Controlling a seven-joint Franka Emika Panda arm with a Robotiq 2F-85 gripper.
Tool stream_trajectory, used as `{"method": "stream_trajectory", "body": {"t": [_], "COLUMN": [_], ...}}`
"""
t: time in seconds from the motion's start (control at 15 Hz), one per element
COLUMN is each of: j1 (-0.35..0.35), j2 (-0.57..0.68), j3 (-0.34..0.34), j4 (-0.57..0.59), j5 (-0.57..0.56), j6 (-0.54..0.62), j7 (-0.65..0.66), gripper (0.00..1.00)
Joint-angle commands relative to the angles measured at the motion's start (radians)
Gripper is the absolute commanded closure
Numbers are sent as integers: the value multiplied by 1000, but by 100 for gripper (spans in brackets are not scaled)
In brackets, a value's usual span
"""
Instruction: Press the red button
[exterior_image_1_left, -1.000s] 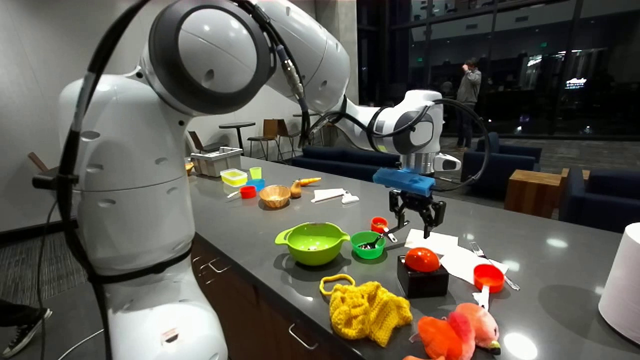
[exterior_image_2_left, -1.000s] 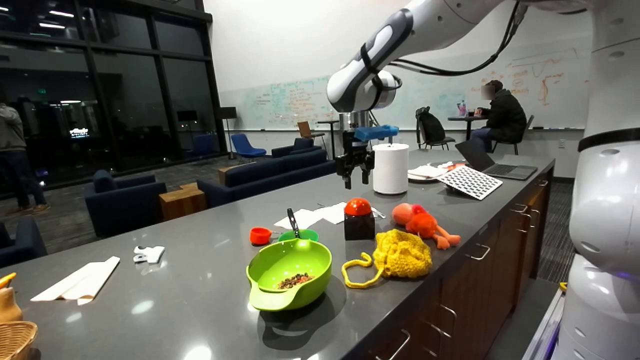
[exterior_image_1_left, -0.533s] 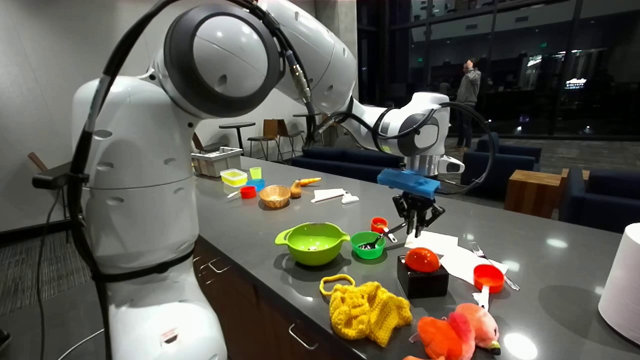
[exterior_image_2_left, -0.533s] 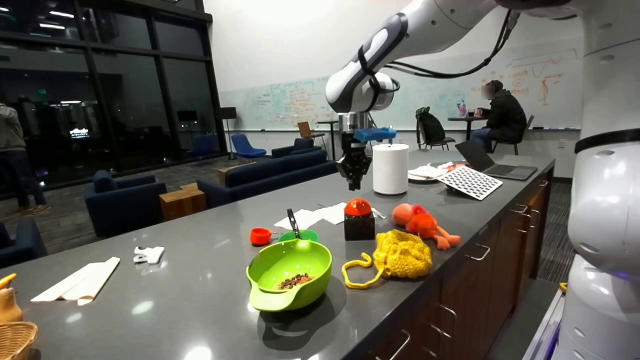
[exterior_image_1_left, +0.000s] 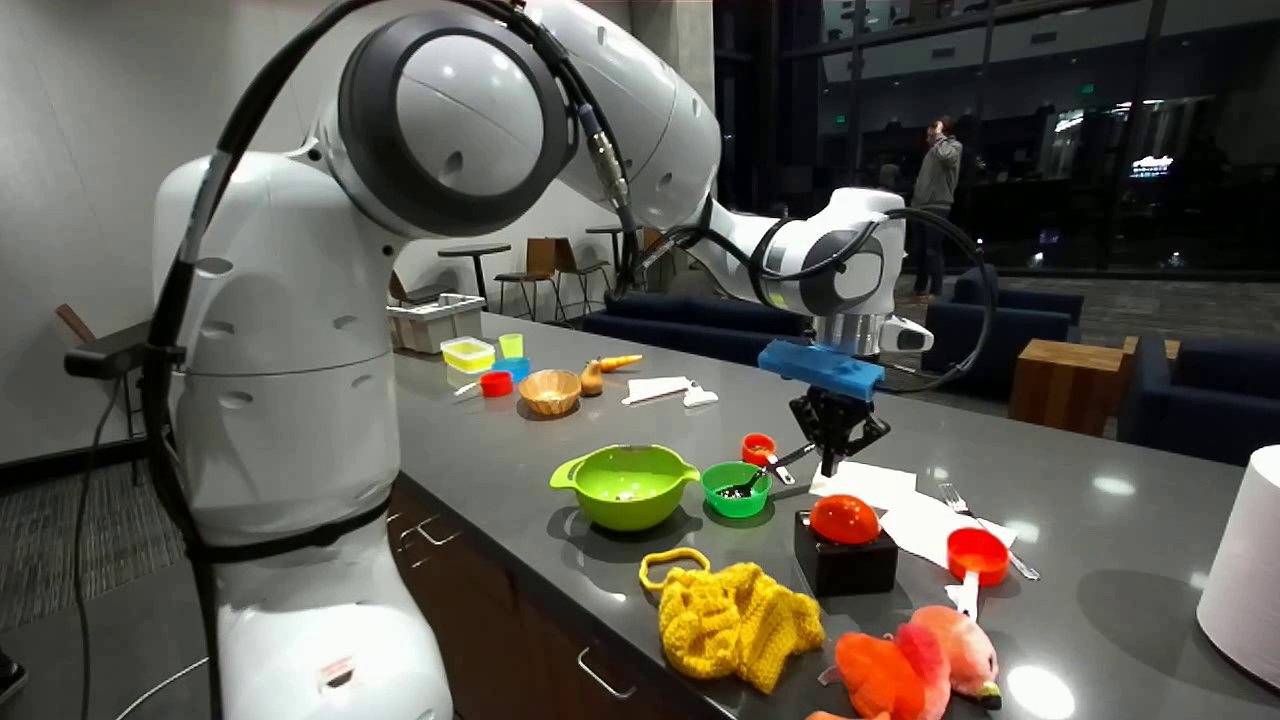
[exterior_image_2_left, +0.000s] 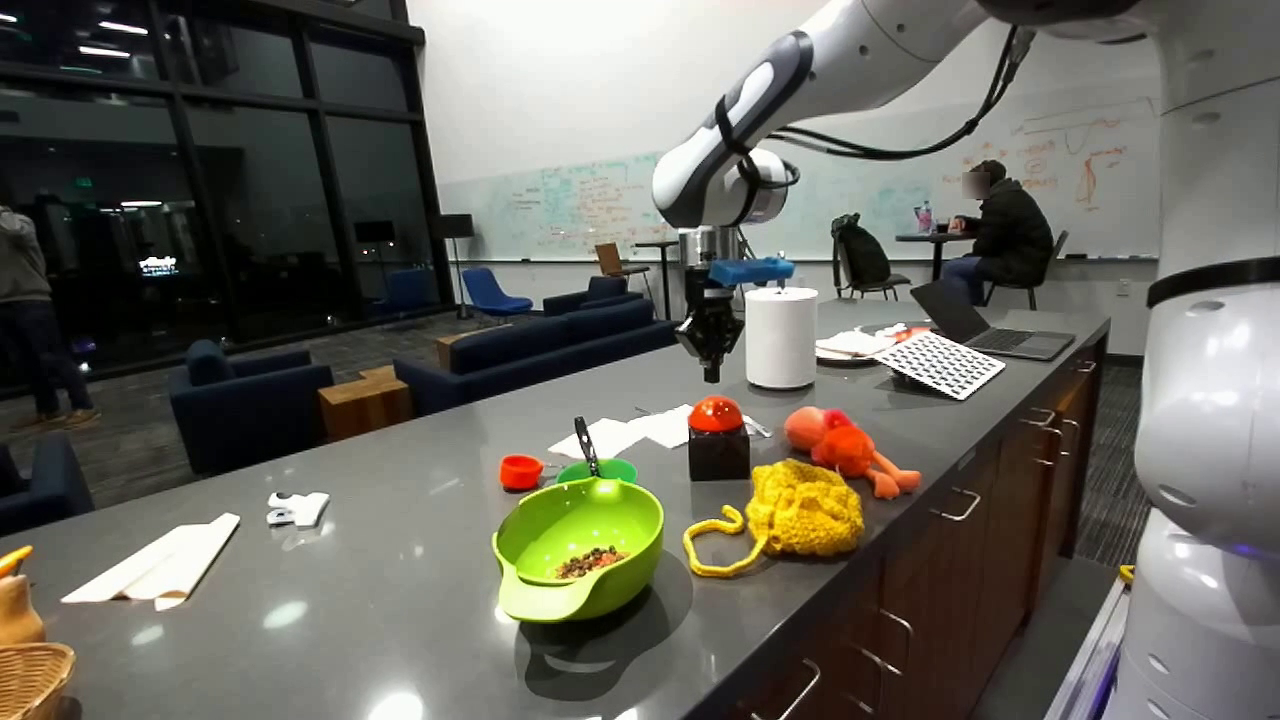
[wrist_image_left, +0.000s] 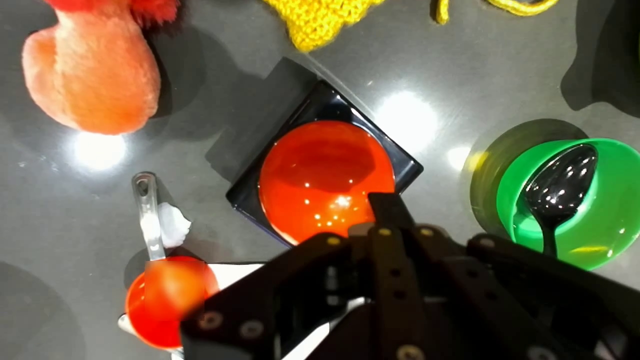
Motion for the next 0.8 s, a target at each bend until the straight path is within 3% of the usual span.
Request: {"method": "stream_trajectory", "body": {"t": [0.0, 0.73], "j1": [-11, -21], "j2": [11, 44], "j3": [1, 1], "j4": [16, 18], "j5": [9, 21], "j6": [-27, -24], "j7": [-22, -54], "gripper": [100, 100]}}
